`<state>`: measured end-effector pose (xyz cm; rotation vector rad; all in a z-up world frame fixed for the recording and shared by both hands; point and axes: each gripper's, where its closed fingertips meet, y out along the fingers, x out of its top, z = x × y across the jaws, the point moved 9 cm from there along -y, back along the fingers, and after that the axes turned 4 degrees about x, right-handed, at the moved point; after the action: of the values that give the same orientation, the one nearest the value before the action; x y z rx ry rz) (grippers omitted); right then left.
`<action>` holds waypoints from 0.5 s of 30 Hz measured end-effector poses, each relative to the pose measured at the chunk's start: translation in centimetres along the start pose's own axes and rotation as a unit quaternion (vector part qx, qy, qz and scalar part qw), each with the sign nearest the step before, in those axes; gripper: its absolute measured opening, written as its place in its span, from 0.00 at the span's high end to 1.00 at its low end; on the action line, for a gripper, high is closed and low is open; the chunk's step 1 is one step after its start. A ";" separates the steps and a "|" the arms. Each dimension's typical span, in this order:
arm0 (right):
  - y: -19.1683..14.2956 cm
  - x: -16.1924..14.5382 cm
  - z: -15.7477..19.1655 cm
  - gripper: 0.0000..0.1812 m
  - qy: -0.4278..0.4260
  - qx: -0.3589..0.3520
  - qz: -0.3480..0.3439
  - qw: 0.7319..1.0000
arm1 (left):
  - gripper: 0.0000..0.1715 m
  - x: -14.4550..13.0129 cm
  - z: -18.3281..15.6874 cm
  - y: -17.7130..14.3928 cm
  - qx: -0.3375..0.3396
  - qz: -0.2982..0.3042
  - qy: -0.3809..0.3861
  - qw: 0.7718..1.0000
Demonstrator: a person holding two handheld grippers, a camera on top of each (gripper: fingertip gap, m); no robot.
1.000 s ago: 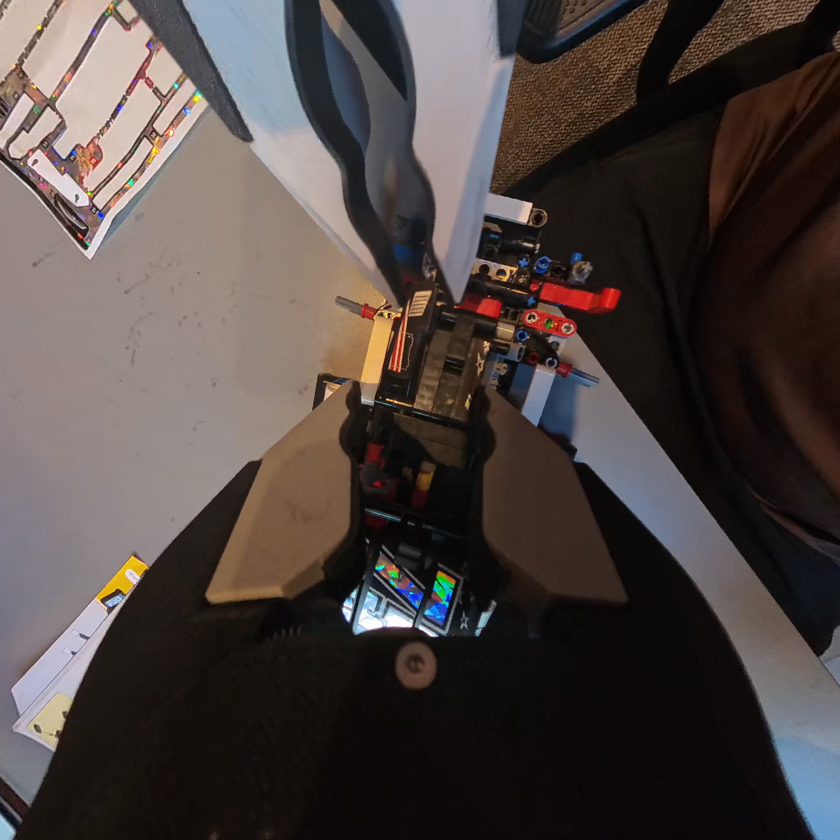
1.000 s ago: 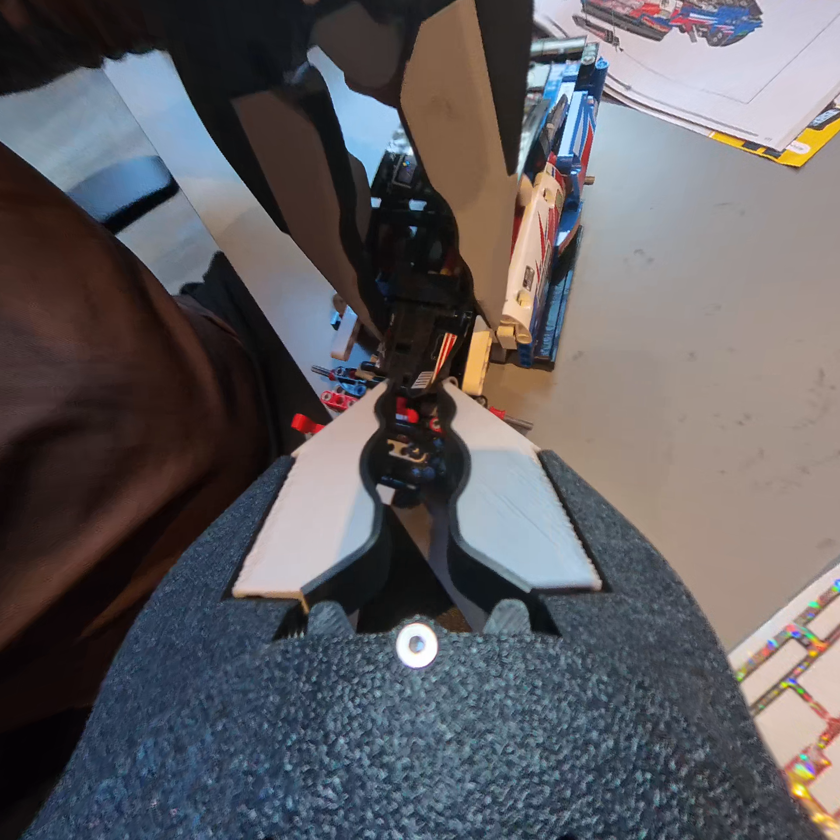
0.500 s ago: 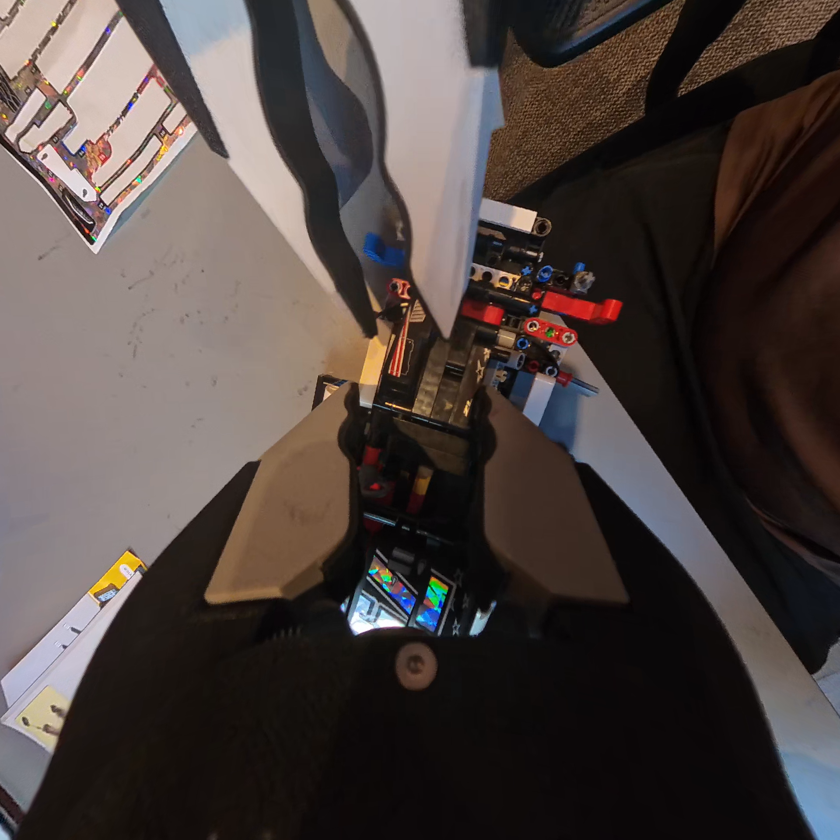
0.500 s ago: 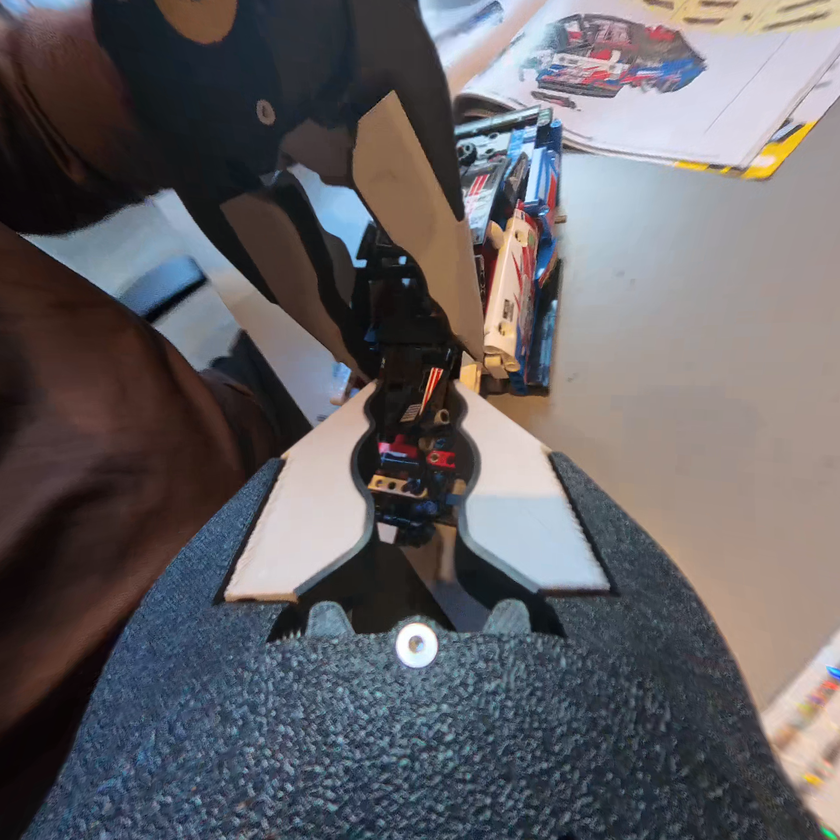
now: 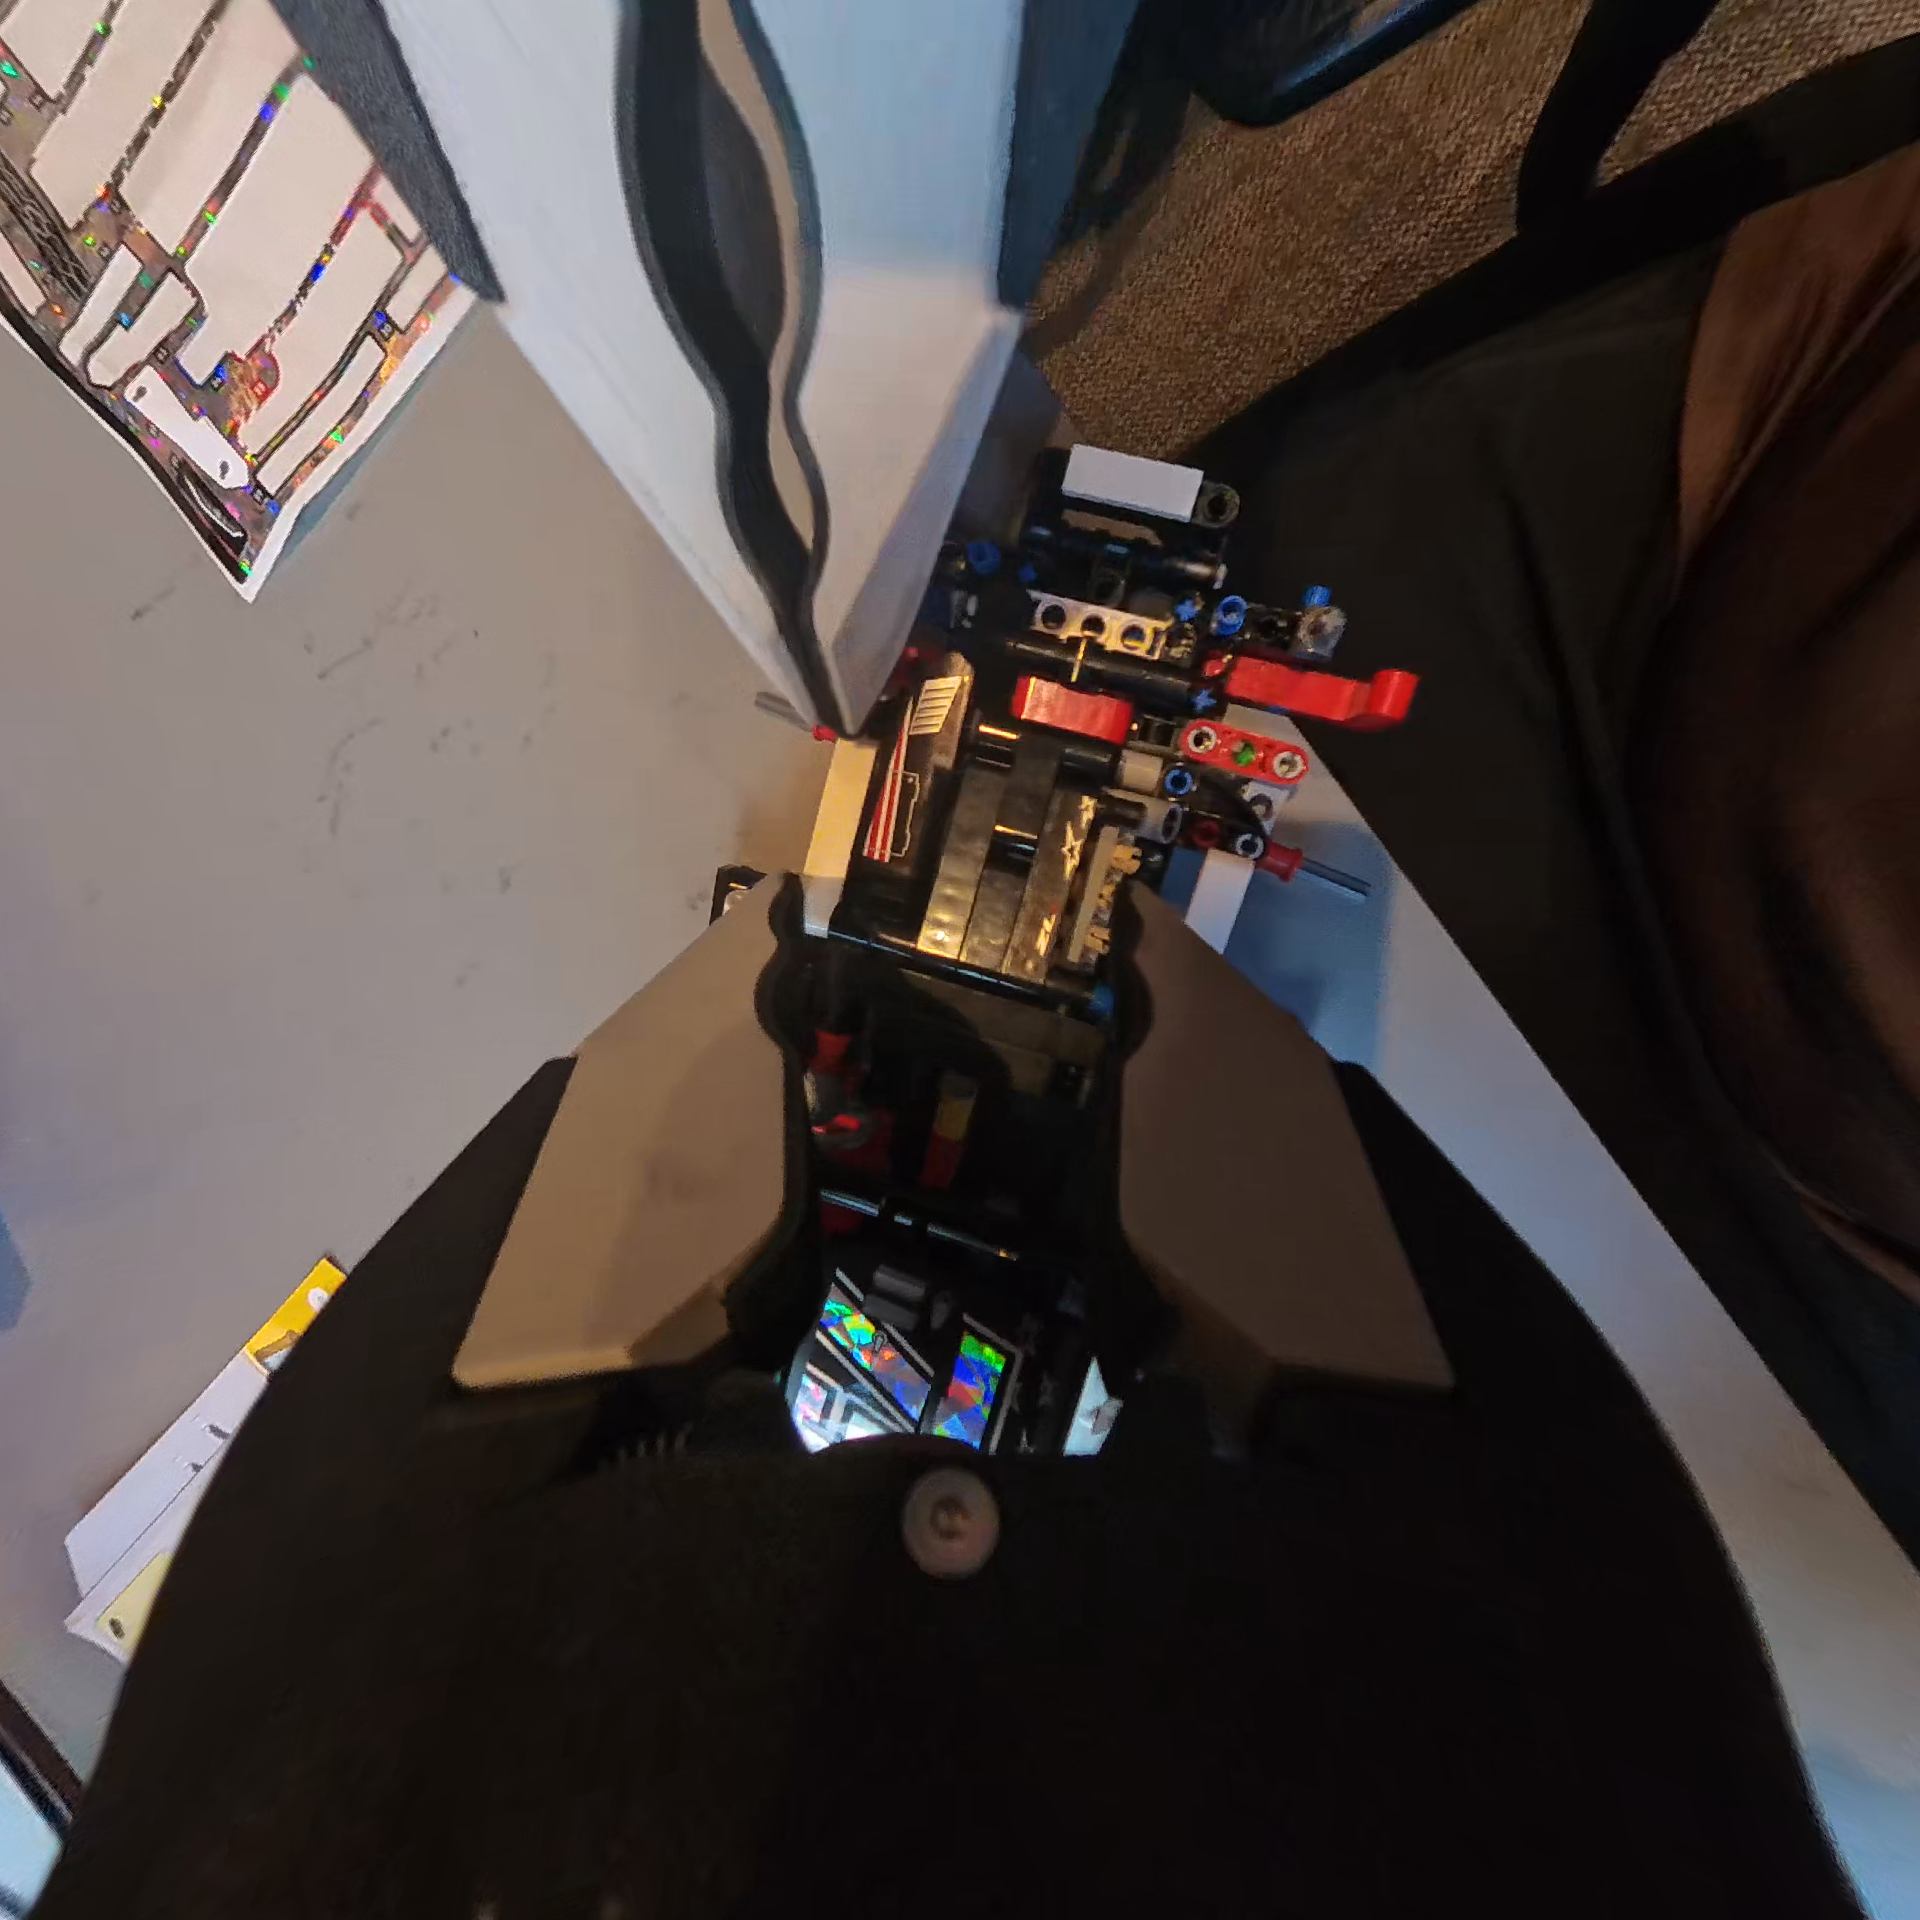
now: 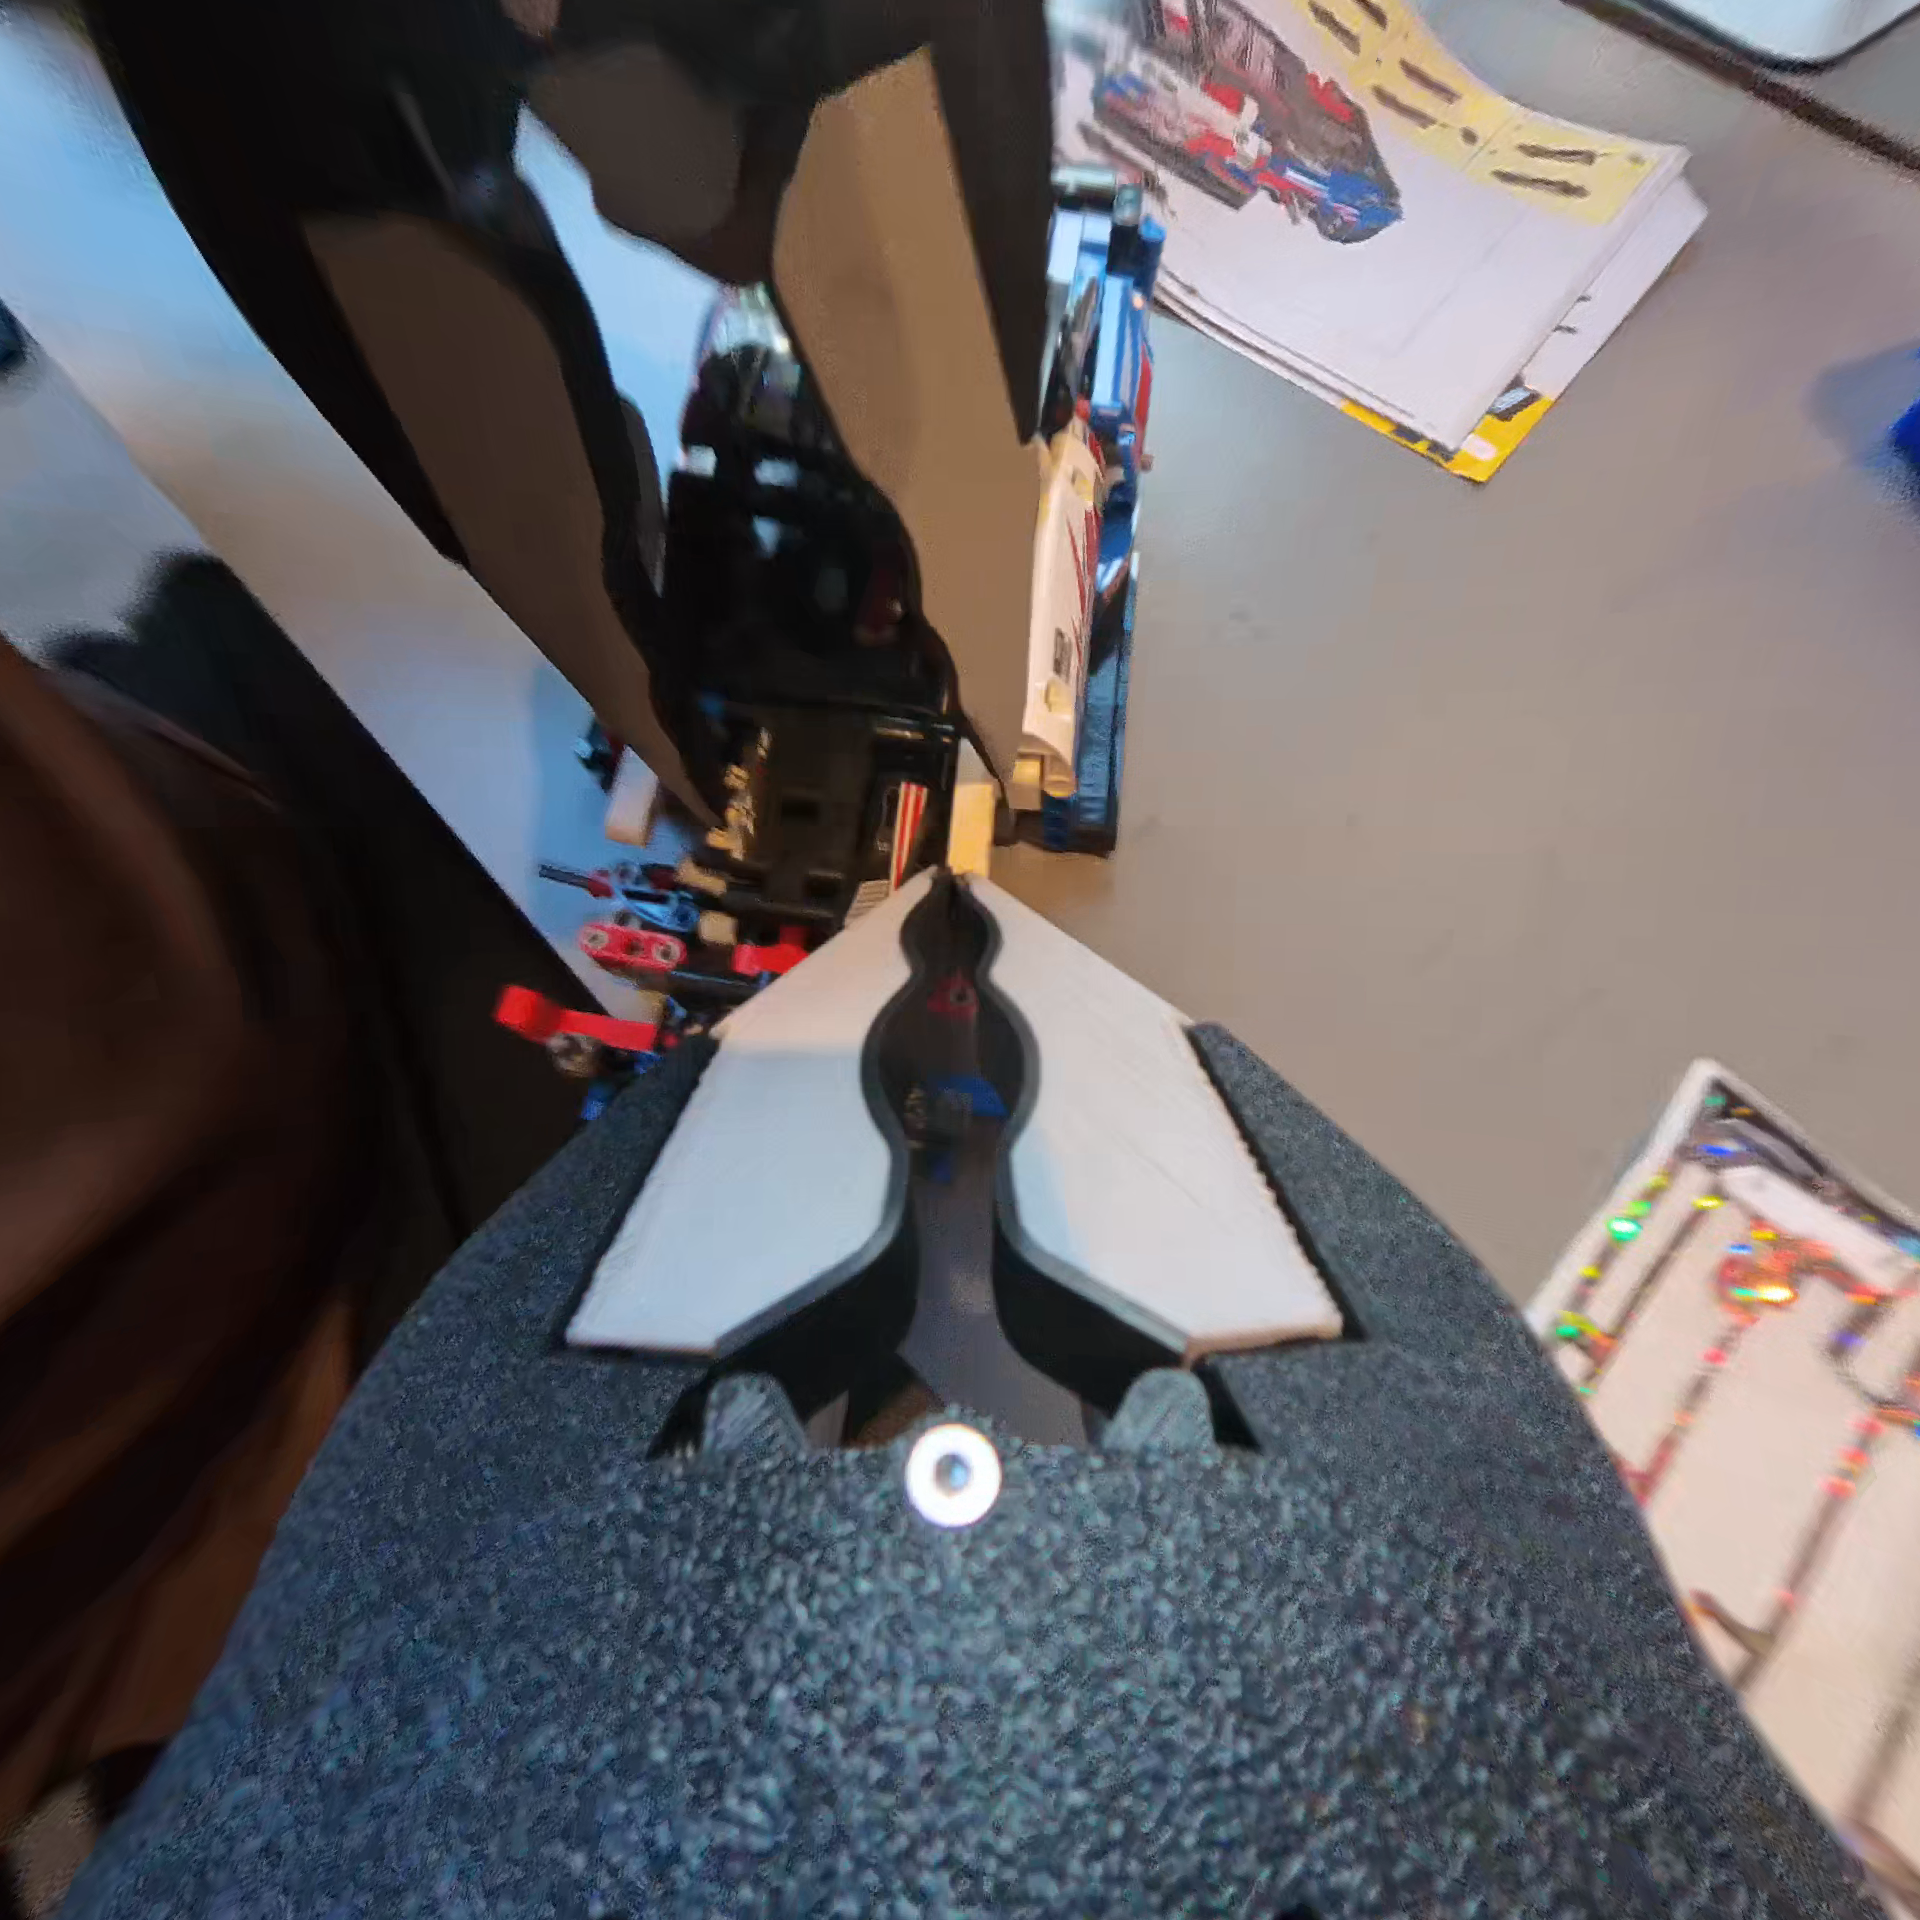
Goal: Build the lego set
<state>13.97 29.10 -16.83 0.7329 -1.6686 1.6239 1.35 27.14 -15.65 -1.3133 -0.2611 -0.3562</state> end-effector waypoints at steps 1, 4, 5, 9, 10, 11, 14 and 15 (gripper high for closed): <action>-0.2 -0.1 -0.1 0.97 0.027 0.021 -0.016 0.999 | 0.67 0.0 0.0 0.0 0.000 -0.003 -0.002 1.000; -0.1 -0.5 -0.3 0.87 0.079 0.109 -0.030 0.990 | 0.67 -0.1 0.1 0.0 -0.002 -0.011 -0.006 1.000; 0.1 -0.8 -0.5 0.84 0.083 0.127 -0.035 0.988 | 0.67 -0.2 0.0 0.0 -0.001 -0.013 -0.004 1.000; 1.1 -0.9 -1.1 0.85 0.108 0.199 -0.053 0.973 | 0.67 -0.2 -0.1 0.0 0.005 -0.012 -0.002 1.000; 1.2 -1.0 -1.5 0.90 0.120 0.199 -0.048 0.971 | 0.67 -0.2 -0.2 -0.1 0.006 -0.012 -0.002 1.000; 1.2 -1.0 -1.6 0.91 0.129 0.203 -0.046 0.970 | 0.67 -0.2 -0.2 -0.1 0.008 -0.013 -0.003 1.000; 1.1 -1.0 -1.6 0.92 0.143 0.204 -0.049 0.967 | 0.67 -0.4 -0.2 -0.1 0.010 -0.021 -0.008 1.000; 1.0 -0.8 -1.5 0.92 0.143 0.205 -0.052 0.967 | 0.68 -0.4 -0.2 -0.1 0.009 -0.024 -0.010 1.000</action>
<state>13.79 30.59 -18.16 0.7270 -1.0841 1.9198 0.92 27.00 -15.76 -1.2944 -0.3133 -0.3813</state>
